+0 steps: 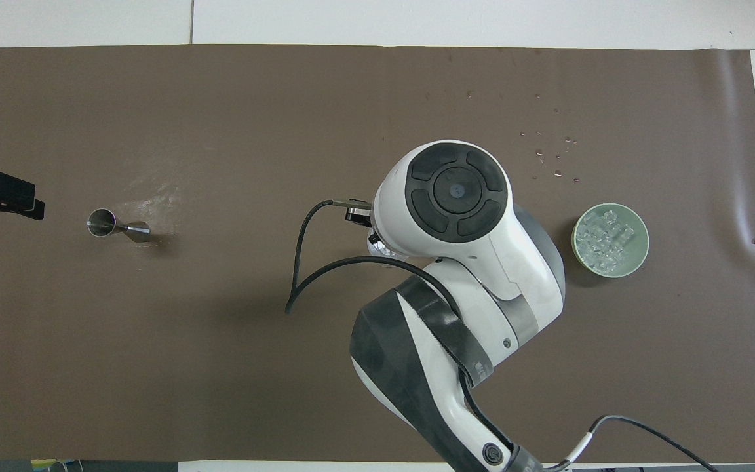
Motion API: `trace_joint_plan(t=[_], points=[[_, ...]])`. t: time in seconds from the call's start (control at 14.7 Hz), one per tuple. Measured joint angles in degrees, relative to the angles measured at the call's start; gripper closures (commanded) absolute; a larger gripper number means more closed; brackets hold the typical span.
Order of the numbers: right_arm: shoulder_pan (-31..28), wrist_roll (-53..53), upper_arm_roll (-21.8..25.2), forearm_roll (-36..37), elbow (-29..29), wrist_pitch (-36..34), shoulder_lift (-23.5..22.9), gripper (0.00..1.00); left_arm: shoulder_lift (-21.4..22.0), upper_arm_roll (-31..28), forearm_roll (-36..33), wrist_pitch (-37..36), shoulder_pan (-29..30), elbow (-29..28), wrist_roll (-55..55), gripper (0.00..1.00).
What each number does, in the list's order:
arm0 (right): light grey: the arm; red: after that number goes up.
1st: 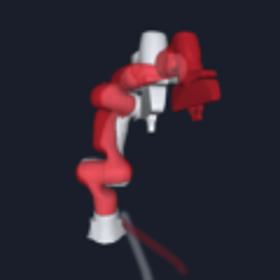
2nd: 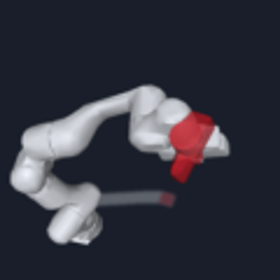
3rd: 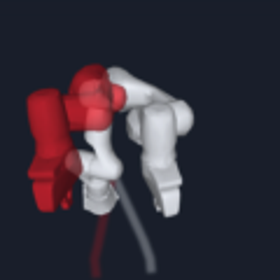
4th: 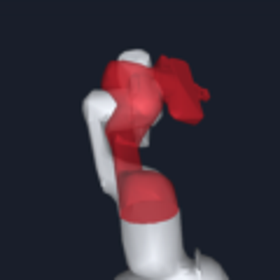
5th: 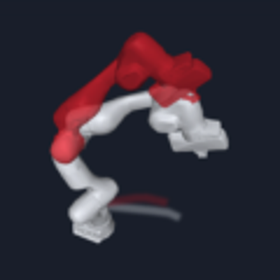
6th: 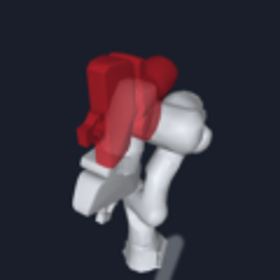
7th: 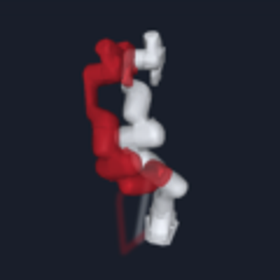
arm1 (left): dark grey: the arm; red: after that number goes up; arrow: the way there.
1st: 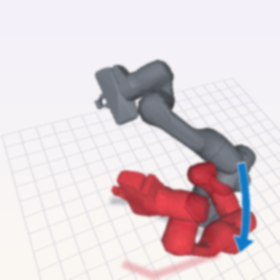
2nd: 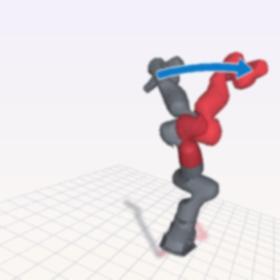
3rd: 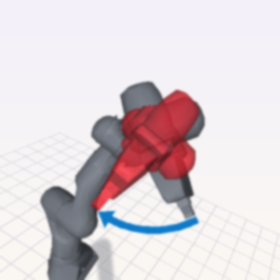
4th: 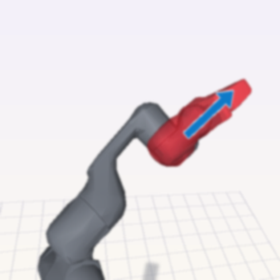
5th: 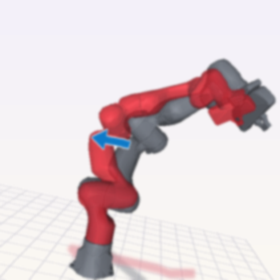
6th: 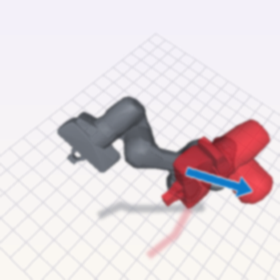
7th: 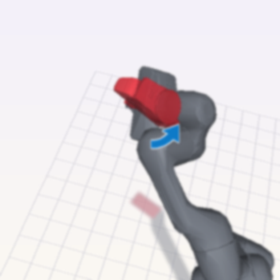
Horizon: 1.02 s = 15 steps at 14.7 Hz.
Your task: Pour wine and add ice with both arms
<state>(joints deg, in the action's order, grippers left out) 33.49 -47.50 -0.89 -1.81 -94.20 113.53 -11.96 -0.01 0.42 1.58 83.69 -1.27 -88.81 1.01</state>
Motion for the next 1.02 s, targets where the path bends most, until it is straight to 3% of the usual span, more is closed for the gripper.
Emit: trace_joint_plan(t=[0.14, 0.41, 0.68, 0.75, 0.81, 1.02], points=[[0.0, -0.2, 0.0, 0.0, -0.2, 0.0, 0.1, 0.51, 0.0, 0.1, 0.0, 0.0, 0.0, 0.0, 0.0, 0.0], [0.0, -0.3, 0.0, 0.0, -0.2, 0.0, 0.2, 0.47, 0.0, 0.1, 0.0, 0.0, 0.0, 0.0, 0.0, 0.0], [-0.4, -0.3, 0.7, 0.1, 0.2, -1.1, 0.4, 0.27, 0.0, 0.0, -0.1, 0.0, 0.0, 0.0, 0.0, 0.0], [-1.1, -0.3, 1.0, 0.6, 0.4, -1.4, 0.5, 0.17, 0.0, 0.0, -0.1, 0.0, 0.0, 0.0, 0.0, 0.0], [-2.3, 0.0, 1.1, 1.3, 0.6, -1.5, 0.6, 0.0, 0.0, 0.0, -0.1, 0.0, 0.0, 0.0, 0.0, 0.0], [-8.1, 4.5, 1.5, 2.1, 0.9, -2.0, 1.1, 0.0, 0.0, 0.0, -0.1, 0.0, 0.1, 0.0, 0.0, 0.0]])
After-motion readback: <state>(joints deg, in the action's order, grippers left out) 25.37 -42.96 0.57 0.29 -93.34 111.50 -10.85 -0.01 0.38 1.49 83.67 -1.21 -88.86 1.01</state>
